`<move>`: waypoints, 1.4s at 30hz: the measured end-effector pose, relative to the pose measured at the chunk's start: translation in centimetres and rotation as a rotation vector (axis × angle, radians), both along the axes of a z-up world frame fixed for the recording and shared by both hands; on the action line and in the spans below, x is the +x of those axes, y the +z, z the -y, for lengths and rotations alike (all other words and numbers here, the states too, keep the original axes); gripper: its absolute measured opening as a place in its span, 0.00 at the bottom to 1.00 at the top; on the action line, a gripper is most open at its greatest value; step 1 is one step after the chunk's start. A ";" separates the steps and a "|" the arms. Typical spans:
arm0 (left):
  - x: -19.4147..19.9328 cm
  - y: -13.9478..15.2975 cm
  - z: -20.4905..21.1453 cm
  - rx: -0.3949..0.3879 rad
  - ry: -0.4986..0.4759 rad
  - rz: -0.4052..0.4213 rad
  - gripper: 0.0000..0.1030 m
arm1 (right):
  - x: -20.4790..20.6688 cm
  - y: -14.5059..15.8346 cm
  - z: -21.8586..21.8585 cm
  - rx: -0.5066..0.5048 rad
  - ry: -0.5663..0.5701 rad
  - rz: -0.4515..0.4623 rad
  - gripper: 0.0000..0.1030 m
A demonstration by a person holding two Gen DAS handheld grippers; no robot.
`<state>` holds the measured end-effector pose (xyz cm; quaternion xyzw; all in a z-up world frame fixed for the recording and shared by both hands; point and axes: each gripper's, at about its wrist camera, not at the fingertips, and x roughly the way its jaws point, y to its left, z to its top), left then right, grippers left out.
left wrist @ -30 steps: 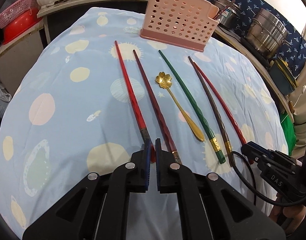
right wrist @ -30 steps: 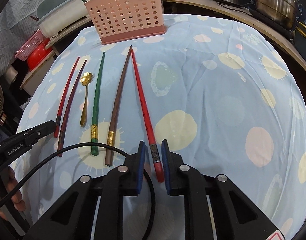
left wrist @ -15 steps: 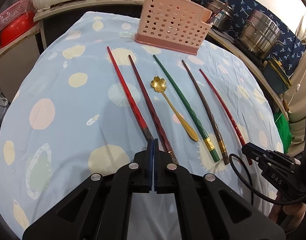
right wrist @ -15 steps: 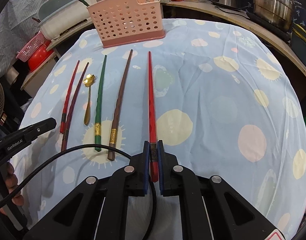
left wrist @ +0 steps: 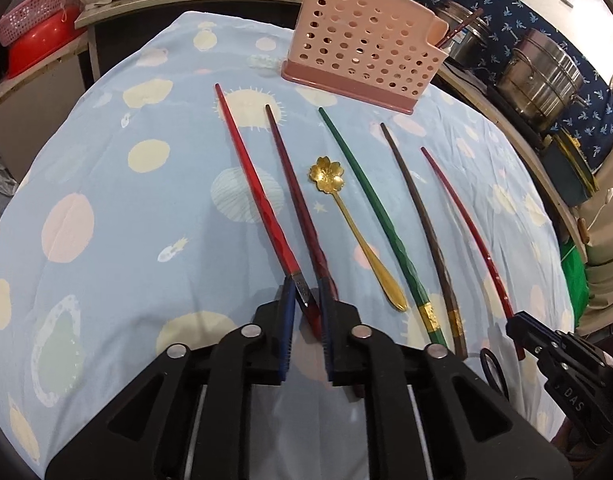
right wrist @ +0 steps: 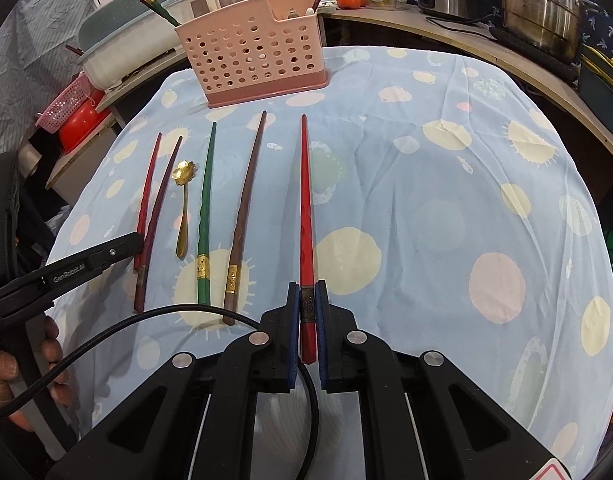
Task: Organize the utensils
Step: 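Lift both red chopsticks with both tools and carry them into the pink basket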
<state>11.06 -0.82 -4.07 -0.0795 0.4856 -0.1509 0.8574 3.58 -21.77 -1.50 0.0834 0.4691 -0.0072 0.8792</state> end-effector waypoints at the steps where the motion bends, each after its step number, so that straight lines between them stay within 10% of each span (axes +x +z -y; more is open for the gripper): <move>1: 0.2 -0.1 0.0 -0.003 0.003 -0.001 0.16 | 0.1 0.0 0.0 0.001 0.000 0.000 0.07; 16: -1.3 0.7 -0.9 0.046 -0.027 0.033 0.07 | -0.5 1.0 -0.5 -0.004 0.009 0.023 0.07; 42: -4.1 19.6 -3.2 -0.039 -0.038 0.353 0.06 | -4.4 19.4 -0.7 -0.032 0.030 0.395 0.07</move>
